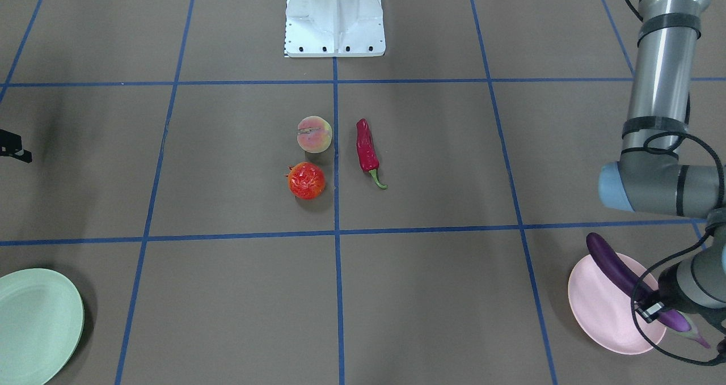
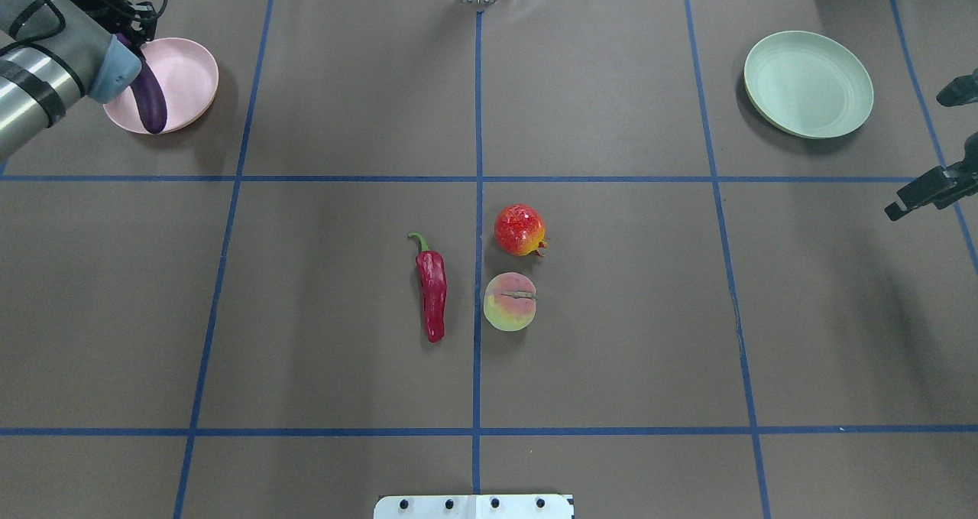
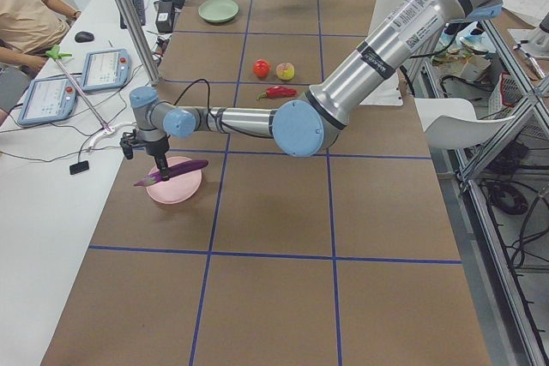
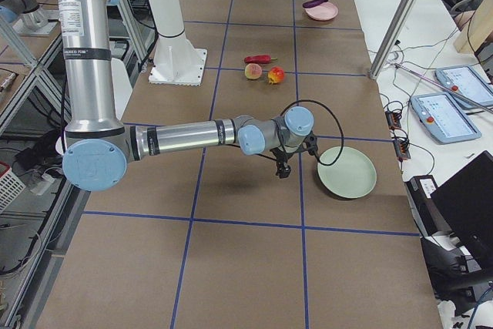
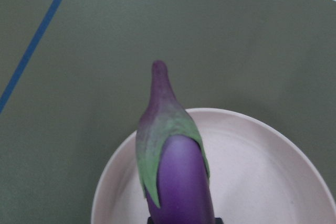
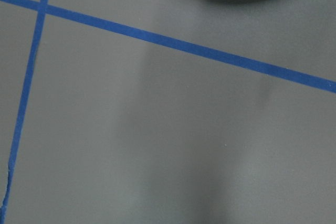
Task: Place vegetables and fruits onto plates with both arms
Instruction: 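Carry the eggplant with the left gripper onto the pink plate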
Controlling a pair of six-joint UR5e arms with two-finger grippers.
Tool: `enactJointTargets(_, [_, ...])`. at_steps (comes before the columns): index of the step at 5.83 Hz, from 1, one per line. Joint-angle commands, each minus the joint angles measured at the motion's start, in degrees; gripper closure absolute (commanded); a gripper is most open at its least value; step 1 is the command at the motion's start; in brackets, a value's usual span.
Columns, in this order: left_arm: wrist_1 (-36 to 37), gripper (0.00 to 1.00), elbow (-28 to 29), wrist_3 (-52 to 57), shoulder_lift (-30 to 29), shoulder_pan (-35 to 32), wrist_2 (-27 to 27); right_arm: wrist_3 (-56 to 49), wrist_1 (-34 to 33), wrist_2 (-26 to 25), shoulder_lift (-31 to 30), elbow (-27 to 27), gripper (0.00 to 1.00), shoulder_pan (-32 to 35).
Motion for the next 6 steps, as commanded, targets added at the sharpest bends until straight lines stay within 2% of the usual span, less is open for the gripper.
enactJointTargets(1, [-4.7, 0.72, 2.6, -0.3, 0.0, -0.4, 0.1, 0.5, 0.0, -0.3, 0.9, -0.5, 0.0, -0.7])
enactJointTargets(2, [-7.2, 0.55, 4.1, -0.6, 0.0, -0.7, 1.8, 1.1, 0.0, -0.3, 1.5, -0.5, 0.0, -0.8])
enactJointTargets(3, [-7.3, 0.19, 3.1, -5.1, -0.3, -0.7, 1.7, 2.8, 0.0, -0.4, 1.9, -0.3, 0.0, -1.5])
enactJointTargets(4, [-7.0, 0.0, -0.5, -6.0, 0.1, -0.7, 1.6, 10.4, 0.7, -0.1, 3.1, 1.6, 0.0, -2.7])
enactJointTargets(5, [-6.1, 0.0, -4.1, -6.0, 0.2, -0.1, 1.1, 22.0, 5.6, -0.3, 3.2, 4.6, 0.0, -6.4])
enactJointTargets(6, [-0.5, 0.0, -9.4, -5.9, 0.1, 1.3, 0.3, 33.8, 13.2, -0.6, 3.3, 6.0, 0.0, -10.0])
